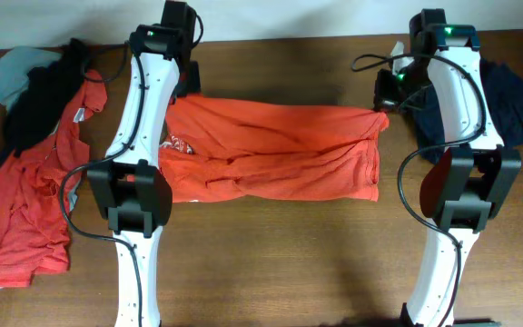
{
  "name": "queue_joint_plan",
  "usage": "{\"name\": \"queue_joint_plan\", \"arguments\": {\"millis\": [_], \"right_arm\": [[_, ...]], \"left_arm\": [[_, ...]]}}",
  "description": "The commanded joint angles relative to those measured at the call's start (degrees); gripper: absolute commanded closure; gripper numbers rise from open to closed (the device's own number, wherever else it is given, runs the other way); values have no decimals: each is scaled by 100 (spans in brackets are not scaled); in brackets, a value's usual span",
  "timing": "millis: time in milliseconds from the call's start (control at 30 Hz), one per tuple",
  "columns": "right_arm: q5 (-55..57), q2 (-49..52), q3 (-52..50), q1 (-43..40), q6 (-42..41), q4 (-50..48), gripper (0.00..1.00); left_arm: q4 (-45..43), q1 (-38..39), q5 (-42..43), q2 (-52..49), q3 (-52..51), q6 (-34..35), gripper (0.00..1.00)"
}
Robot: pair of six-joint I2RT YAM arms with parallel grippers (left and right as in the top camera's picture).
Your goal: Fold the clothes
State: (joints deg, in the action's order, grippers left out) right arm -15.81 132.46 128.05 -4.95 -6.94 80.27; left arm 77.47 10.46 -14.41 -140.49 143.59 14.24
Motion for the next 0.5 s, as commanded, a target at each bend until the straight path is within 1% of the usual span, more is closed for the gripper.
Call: {"name": "queue_joint_plan", "arguments": {"millis": [0, 233, 467], "right_arm": [[-48, -160, -4, -26, 101, 59, 96], [-46, -160, -492, -28, 101, 66, 96], [-50, -160, -1147, -28, 98, -120, 96]], "left_arm": [[258, -52, -227, 195, 90, 28, 99], [946, -52, -874, 195, 87, 291, 99], [1250, -50, -896, 184, 66, 339, 100]]}}
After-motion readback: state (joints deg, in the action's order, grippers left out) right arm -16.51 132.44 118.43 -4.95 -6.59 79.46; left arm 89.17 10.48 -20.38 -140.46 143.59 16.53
